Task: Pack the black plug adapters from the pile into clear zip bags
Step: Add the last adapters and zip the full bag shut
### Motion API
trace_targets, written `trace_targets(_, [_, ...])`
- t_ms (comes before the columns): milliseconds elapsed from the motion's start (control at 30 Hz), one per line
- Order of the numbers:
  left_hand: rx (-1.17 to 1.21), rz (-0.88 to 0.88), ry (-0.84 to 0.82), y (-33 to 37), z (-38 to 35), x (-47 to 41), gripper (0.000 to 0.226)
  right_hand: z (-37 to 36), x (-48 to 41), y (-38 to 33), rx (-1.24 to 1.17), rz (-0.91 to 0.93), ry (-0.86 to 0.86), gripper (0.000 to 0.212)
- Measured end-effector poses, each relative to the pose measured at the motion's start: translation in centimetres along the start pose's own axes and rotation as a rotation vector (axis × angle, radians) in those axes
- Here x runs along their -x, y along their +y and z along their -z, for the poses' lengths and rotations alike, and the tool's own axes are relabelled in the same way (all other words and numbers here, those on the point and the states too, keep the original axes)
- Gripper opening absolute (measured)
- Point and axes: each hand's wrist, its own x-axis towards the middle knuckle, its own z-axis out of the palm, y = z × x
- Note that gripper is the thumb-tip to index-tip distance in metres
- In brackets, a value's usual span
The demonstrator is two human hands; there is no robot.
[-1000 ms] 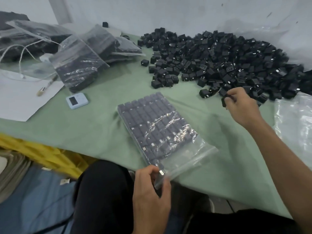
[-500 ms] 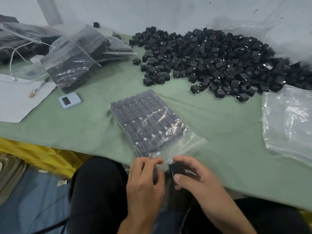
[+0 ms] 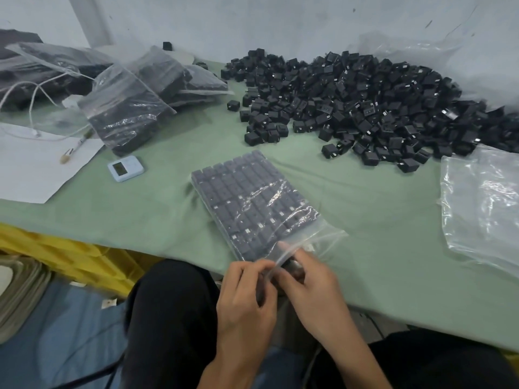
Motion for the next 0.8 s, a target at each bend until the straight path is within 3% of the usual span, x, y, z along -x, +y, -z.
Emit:
trace_targets(100, [0.034,0.025,-0.003,0.1,0.1,0.0,0.031,0.0,-0.3,-0.1,0.163,0.107,-0.006,0.036])
trace_targets(233, [0.054,0.036,-0.006,0.1,0.4,0.2,0.031,-0.1,-0.5,-0.1,0.251,0.101,-0.057,0.051])
trace_targets(333, [0.061,0.072,0.021,-0.2,0.5,0.5,0.041,-0.3,-0.2,-0.4,0.246,0.124,0.004,0.039])
trace_targets(467, [0.206,0.315,0.016,-0.1,0.7,1.1,0.054,-0.7,0.3,-0.6,0.214,0.154,0.083,0.016])
trace_targets(567, [0.279,0.431,-0.023,-0.2,0.6,1.6,0.044,-1.0,0.4,-0.5,0.196,0.132,0.098,0.020])
trace_targets(800, [0.239,0.388,-0.057,-0.2,1.1,1.6,0.032,-0.5,0.2,-0.2,0.182,0.141,-0.001,0.032])
